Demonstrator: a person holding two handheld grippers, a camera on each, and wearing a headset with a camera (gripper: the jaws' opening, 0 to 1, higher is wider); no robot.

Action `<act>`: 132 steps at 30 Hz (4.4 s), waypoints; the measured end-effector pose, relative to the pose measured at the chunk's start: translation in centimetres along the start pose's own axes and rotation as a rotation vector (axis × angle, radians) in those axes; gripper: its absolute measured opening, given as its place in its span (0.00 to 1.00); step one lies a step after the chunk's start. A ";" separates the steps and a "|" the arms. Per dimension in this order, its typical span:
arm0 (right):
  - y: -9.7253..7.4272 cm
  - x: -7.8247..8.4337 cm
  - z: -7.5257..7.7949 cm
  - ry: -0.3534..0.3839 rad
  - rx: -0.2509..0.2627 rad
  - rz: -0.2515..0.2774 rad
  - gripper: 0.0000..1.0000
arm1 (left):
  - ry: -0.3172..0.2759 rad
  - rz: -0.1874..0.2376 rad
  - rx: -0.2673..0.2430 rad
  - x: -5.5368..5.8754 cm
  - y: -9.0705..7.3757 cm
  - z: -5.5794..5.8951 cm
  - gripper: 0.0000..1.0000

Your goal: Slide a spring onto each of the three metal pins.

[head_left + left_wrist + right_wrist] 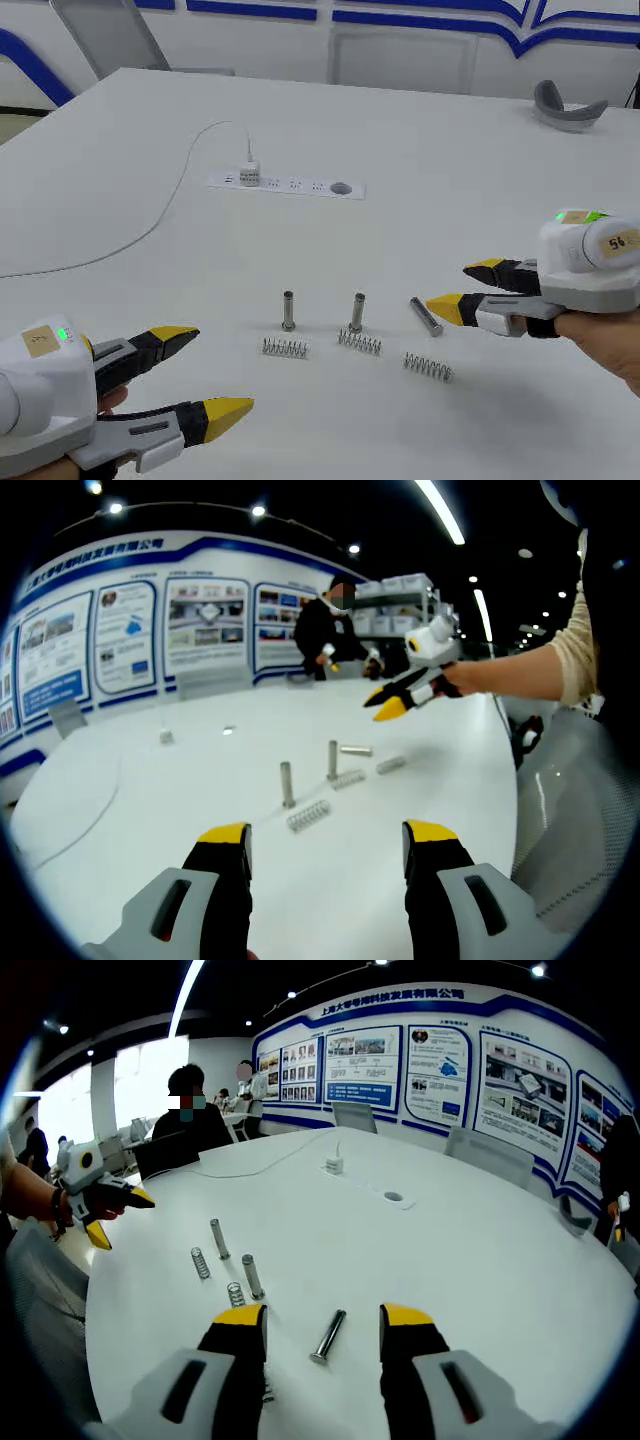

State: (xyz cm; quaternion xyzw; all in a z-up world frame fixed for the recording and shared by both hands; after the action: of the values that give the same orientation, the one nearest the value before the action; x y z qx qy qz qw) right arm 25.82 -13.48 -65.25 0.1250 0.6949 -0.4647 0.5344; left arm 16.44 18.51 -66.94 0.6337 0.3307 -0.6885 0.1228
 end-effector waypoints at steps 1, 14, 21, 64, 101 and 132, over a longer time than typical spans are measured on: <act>0.3 0.0 0.2 0.005 0.004 -0.003 0.46 | 0.000 0.000 0.000 0.0 0.0 0.0 0.62; 3.0 0.8 0.6 0.046 0.063 -0.078 0.36 | -0.004 -0.006 0.002 0.3 0.0 0.0 0.62; 4.1 1.4 1.0 0.073 0.089 -0.106 0.32 | -0.005 -0.008 -0.001 0.4 0.0 -0.1 0.62; 7.5 3.2 1.3 0.134 0.137 -0.243 0.12 | -0.026 -0.034 0.011 1.3 0.3 -0.6 0.60; 3.8 1.0 -1.0 0.176 0.122 -0.152 0.09 | -0.001 -0.006 0.014 0.2 0.3 0.0 0.59; 1.8 1.9 -1.5 0.119 0.127 -0.085 0.09 | 0.020 0.004 0.007 -0.6 -0.3 0.4 0.60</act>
State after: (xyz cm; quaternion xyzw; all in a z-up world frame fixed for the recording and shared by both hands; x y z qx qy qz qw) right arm 25.32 -11.96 -67.81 0.1565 0.6994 -0.5217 0.4628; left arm 16.09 18.33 -66.30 0.6418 0.3281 -0.6830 0.1185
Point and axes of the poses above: the centre of the closed fingertips' face, and the gripper's own axes: y roughly forward along the fingers, z roughly to its right, x roughly out of its underside, the point moved 7 cm from there along -y, roughly backward along the fingers, and after that the axes turned 3 degrees about y, right-handed, at the moved point
